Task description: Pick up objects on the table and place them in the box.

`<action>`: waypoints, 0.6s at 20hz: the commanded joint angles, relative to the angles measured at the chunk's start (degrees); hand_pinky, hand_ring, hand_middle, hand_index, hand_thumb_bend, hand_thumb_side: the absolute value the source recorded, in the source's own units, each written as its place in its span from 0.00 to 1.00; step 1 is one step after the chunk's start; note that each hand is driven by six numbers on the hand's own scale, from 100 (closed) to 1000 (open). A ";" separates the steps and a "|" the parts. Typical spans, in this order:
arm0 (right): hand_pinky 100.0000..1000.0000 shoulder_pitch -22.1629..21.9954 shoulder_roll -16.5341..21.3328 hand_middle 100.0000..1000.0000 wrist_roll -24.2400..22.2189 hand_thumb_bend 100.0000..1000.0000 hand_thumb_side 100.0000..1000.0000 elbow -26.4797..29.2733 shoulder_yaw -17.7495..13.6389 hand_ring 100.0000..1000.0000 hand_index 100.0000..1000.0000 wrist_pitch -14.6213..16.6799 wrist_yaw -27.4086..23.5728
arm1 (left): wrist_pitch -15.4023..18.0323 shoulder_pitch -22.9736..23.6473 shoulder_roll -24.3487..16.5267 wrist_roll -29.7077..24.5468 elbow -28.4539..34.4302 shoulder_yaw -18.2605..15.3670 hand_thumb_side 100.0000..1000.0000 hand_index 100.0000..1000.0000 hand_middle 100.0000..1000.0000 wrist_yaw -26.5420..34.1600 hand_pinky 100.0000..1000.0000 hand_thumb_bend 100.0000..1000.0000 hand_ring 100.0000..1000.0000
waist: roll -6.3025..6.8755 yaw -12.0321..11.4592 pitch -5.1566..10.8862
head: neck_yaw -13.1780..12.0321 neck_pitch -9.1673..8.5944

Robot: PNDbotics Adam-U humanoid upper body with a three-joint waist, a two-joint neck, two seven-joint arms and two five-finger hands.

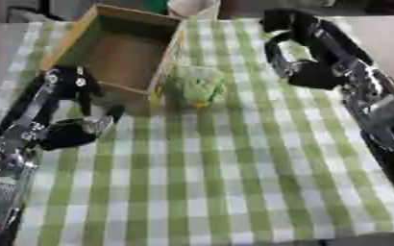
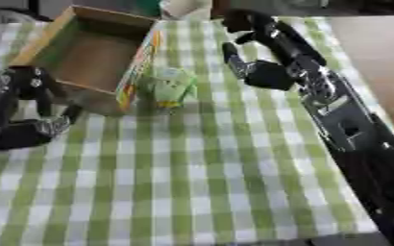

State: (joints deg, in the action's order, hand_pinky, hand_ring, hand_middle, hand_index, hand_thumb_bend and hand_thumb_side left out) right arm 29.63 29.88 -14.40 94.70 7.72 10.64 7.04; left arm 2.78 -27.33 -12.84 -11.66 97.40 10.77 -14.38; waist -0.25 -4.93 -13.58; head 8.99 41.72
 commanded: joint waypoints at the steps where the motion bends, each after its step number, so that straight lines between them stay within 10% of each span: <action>1: 0.86 0.33 0.32 0.88 -4.90 0.00 0.76 1.38 -1.14 0.93 0.99 1.21 -0.64 | 0.74 -0.73 -0.05 1.19 1.25 -0.84 0.00 0.17 0.37 0.80 0.26 0.36 0.50 | 0.04 -0.05 1.18 | 0.32 0.09; 3: 0.85 0.43 0.46 0.86 -6.52 0.00 0.83 1.13 -1.74 0.91 0.96 0.77 -1.15 | 0.70 -0.56 -0.15 1.95 1.65 -1.12 0.00 0.16 0.37 1.17 0.27 0.34 0.50 | 0.02 -0.06 1.18 | 0.33 0.04; 4: 0.84 0.61 0.73 0.84 -6.39 0.00 0.58 1.19 -1.86 0.90 0.92 0.53 -0.81 | 0.68 -0.50 -0.47 1.82 1.96 -1.08 0.00 0.18 0.37 0.70 0.31 0.31 0.52 | 0.02 -0.06 1.18 | 0.29 0.06; 7: 0.83 1.18 1.34 0.82 -5.46 0.00 0.44 1.51 -1.35 0.89 0.89 0.85 0.30 | 0.62 0.17 -1.24 -1.12 2.99 -0.78 0.00 0.27 0.41 -0.84 0.34 0.36 0.56 | -0.03 0.00 1.16 | 0.17 0.07; 12: 0.83 2.31 2.47 0.82 -6.37 0.00 0.37 0.40 -0.90 0.90 0.91 1.69 1.70 | -1.27 3.54 -1.72 0.42 4.91 -3.48 0.25 0.41 0.53 4.37 0.37 0.21 0.64 | -0.12 -0.07 1.10 | 0.46 -0.15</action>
State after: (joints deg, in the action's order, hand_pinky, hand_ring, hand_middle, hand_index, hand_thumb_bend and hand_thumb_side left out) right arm 30.94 30.46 -20.53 94.65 7.12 11.94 8.17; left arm 1.90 -23.33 -13.20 -11.78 100.67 8.36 -11.43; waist -0.36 -5.01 -13.56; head 9.27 41.73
